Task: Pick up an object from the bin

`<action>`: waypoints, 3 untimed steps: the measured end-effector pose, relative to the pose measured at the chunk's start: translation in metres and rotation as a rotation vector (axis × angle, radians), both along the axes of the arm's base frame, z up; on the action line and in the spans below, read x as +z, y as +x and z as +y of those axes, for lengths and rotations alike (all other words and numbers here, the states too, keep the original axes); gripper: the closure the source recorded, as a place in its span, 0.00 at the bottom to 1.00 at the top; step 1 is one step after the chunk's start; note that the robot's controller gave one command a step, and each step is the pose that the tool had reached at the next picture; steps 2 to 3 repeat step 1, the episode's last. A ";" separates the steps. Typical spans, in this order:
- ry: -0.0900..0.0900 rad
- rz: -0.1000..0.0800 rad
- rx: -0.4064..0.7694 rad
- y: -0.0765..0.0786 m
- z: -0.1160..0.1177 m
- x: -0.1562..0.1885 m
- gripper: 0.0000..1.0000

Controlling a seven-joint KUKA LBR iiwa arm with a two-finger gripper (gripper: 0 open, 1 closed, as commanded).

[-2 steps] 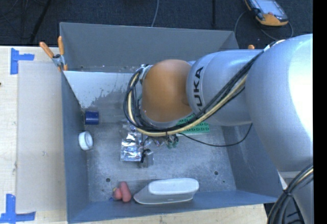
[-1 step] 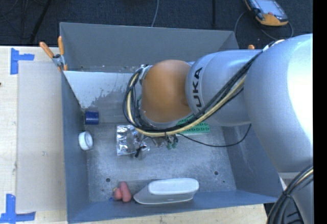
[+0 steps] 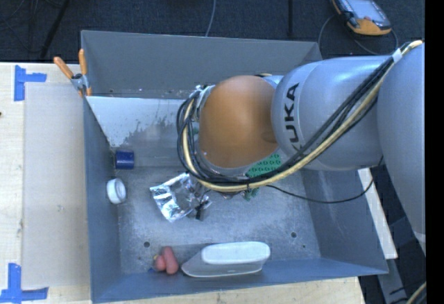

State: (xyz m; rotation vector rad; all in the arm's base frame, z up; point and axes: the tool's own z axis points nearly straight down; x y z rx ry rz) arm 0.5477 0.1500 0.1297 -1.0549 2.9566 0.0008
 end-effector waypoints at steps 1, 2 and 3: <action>0.002 -0.006 -0.001 -0.005 0.011 0.105 1.00; 0.002 -0.006 -0.001 -0.005 0.011 0.105 1.00; 0.002 -0.006 -0.001 -0.005 0.011 0.105 1.00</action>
Offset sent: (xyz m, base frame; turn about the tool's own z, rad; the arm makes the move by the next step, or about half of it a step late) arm -0.0063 0.0099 0.1002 -0.0020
